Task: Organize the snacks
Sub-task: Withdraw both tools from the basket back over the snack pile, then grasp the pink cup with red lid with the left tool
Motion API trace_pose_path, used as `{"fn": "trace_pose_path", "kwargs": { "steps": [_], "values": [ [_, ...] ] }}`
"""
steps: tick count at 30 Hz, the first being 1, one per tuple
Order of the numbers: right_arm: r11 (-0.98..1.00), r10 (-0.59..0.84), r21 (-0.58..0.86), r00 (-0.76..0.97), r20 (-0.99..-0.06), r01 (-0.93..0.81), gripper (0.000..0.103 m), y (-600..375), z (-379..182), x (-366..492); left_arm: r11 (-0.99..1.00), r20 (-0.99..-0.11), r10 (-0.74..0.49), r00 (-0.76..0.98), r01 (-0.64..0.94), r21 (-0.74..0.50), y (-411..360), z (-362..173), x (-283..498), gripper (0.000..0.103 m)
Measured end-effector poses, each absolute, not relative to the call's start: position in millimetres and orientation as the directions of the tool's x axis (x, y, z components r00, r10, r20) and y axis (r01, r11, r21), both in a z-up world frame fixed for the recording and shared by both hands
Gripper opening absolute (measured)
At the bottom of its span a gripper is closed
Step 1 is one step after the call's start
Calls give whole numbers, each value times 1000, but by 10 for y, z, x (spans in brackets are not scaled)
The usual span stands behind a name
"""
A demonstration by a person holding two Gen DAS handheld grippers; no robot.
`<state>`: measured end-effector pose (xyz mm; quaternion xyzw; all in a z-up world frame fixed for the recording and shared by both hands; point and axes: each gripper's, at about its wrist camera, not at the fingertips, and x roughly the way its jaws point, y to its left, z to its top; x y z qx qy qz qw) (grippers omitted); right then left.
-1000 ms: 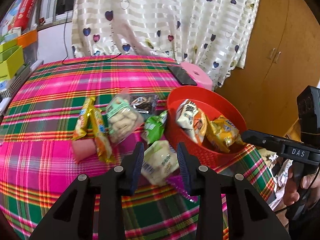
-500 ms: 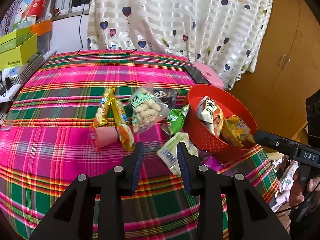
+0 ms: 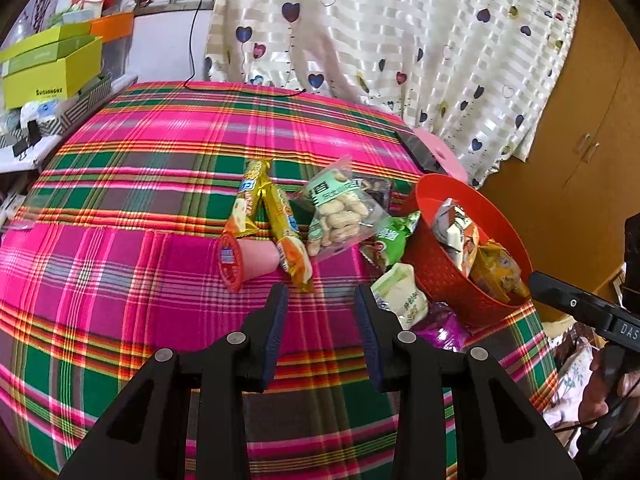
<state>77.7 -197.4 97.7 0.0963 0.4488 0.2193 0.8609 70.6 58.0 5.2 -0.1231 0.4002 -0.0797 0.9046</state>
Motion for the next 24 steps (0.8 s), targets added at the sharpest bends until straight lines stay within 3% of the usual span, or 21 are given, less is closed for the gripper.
{"fn": "trace_pose_path", "kwargs": {
  "steps": [24],
  "values": [
    [862,496,356,454,-740,-362,49,-1570,946,942,951,-738,-197,646,-58,-305,966,-192,945,41]
  ]
}}
